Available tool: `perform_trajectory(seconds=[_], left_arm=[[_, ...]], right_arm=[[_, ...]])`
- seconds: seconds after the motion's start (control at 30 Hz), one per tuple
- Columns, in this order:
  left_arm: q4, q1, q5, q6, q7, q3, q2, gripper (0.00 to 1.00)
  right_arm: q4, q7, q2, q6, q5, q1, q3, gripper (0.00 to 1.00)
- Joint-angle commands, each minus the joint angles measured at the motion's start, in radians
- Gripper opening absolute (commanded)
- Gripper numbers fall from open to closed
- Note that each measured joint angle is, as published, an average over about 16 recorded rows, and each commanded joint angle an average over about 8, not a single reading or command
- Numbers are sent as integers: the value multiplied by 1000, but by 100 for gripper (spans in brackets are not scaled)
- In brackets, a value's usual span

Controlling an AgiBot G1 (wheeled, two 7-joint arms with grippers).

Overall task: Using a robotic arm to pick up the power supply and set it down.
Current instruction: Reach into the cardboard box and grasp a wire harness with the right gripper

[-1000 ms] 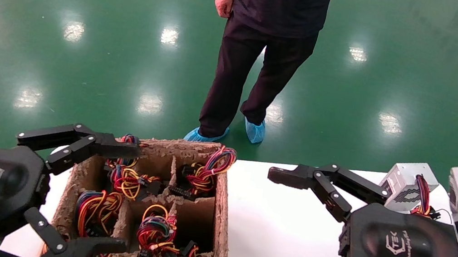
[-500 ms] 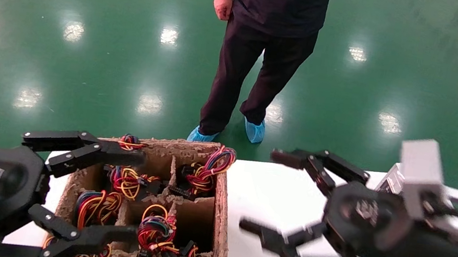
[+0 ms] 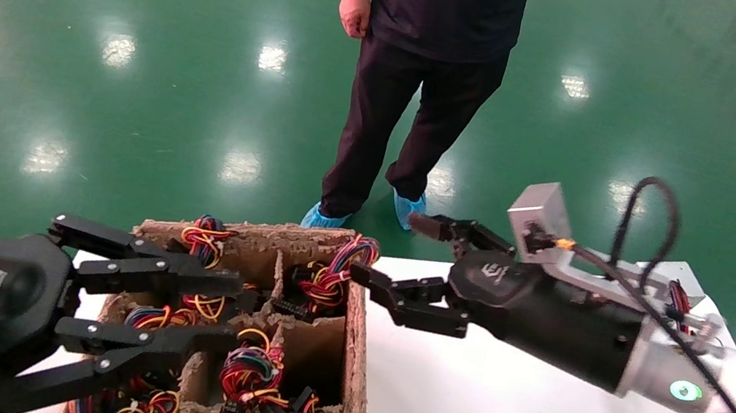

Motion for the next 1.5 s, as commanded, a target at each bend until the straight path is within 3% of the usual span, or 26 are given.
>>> perform_trajectory(seconds=[0.03, 0.1, 0.53, 1.5], left_arm=[[0, 0, 0, 0, 0, 0, 0, 0], [0, 0, 0, 0, 0, 0, 0, 0], [0, 0, 0, 0, 0, 0, 0, 0], [0, 0, 0, 0, 0, 0, 0, 0]], right_arm=[[-12, 13, -16, 18, -19, 7, -13, 6], [-23, 21, -29, 29, -31, 12, -22, 0], [-95, 45, -90, 36, -56, 24, -59, 0], [-147, -15, -141, 33, -91, 36, -83, 0]])
